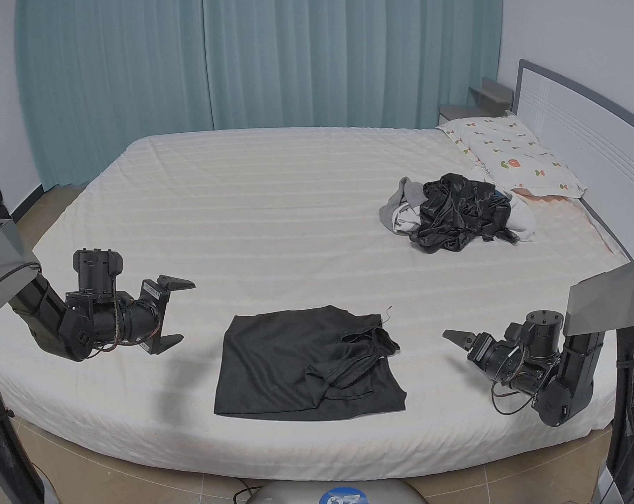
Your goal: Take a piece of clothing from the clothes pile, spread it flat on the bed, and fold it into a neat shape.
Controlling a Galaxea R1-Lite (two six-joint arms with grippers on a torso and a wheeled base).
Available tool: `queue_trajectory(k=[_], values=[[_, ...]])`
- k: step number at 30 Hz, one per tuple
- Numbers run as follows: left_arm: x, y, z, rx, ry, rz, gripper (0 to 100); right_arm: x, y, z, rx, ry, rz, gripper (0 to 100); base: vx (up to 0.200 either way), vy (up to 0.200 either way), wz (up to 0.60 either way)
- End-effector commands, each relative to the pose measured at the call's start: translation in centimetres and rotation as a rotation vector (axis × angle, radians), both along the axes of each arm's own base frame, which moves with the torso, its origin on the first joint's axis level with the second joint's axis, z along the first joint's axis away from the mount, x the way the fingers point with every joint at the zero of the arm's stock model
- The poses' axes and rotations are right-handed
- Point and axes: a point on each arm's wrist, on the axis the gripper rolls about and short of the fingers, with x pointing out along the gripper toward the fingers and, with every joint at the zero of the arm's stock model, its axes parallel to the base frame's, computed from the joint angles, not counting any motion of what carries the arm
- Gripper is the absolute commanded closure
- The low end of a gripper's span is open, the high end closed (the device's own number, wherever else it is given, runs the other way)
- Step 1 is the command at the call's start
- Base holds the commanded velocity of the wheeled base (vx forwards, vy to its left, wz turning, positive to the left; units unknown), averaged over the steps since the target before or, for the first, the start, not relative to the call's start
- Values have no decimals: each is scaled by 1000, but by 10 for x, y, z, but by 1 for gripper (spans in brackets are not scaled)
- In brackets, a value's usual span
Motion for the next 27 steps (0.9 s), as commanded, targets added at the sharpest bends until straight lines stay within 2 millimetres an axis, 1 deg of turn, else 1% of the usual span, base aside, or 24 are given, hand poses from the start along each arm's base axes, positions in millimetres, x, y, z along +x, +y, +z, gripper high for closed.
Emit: queue_trajectory(k=[1, 4, 6, 11, 14, 21, 23, 27], values=[[3, 1, -4, 0, 8, 3, 0, -6, 21, 2, 8, -6, 57, 0, 0, 200, 0], [4, 1, -5, 0, 9, 3, 0, -10, 34, 4, 44, 6, 81, 0, 0, 200, 0], [4, 1, -6, 0, 11, 3, 0, -11, 38, 6, 57, 6, 89, 0, 0, 200, 0], [5, 1, -8, 1, 17, 2, 0, -16, 43, 4, 61, 24, 106, 0, 0, 200, 0], [5, 0, -12, 7, 25, -2, 0, -18, 42, 2, 59, 38, 108, 0, 0, 200, 0], [6, -1, -13, 8, 24, -5, 0, -19, 44, -4, 56, 54, 119, 0, 0, 0, 0], [7, -1, -15, 9, 19, -4, 0, -18, 43, -11, 48, 72, 112, 0, 0, 0, 0], [7, -1, -16, 9, 16, -4, 0, -18, 43, -13, 42, 77, 108, 0, 0, 0, 0]])
